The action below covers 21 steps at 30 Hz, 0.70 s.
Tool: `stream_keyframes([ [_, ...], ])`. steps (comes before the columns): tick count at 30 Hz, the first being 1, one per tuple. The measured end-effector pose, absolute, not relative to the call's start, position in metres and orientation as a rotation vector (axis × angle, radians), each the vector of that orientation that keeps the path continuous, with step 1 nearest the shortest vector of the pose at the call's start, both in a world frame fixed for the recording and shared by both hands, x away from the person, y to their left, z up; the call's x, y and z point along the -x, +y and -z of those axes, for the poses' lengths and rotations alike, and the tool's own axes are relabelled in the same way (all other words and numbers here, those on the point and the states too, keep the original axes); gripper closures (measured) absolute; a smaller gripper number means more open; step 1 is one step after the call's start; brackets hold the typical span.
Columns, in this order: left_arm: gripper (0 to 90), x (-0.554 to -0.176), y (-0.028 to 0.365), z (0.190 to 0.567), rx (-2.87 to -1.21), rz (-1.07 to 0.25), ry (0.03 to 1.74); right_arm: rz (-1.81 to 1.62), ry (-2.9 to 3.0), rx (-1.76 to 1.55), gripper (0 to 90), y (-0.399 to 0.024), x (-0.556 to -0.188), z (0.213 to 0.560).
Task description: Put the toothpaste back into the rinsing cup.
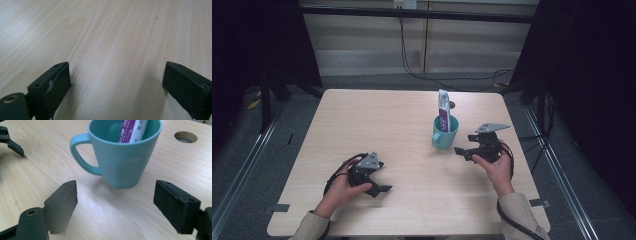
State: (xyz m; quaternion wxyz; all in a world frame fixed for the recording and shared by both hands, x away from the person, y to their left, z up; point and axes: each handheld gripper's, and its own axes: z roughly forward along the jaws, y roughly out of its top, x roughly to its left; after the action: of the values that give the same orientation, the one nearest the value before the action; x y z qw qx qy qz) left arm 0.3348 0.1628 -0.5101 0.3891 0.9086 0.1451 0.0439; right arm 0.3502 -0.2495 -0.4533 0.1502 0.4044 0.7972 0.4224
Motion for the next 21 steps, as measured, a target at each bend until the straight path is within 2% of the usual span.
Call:
stream_keyframes([
  [21,7.6,-0.335,0.163,0.51,-2.312,-0.113,0.369,-1.161,2.339,-1.162,17.3,-0.256,-0.331,0.48],
])
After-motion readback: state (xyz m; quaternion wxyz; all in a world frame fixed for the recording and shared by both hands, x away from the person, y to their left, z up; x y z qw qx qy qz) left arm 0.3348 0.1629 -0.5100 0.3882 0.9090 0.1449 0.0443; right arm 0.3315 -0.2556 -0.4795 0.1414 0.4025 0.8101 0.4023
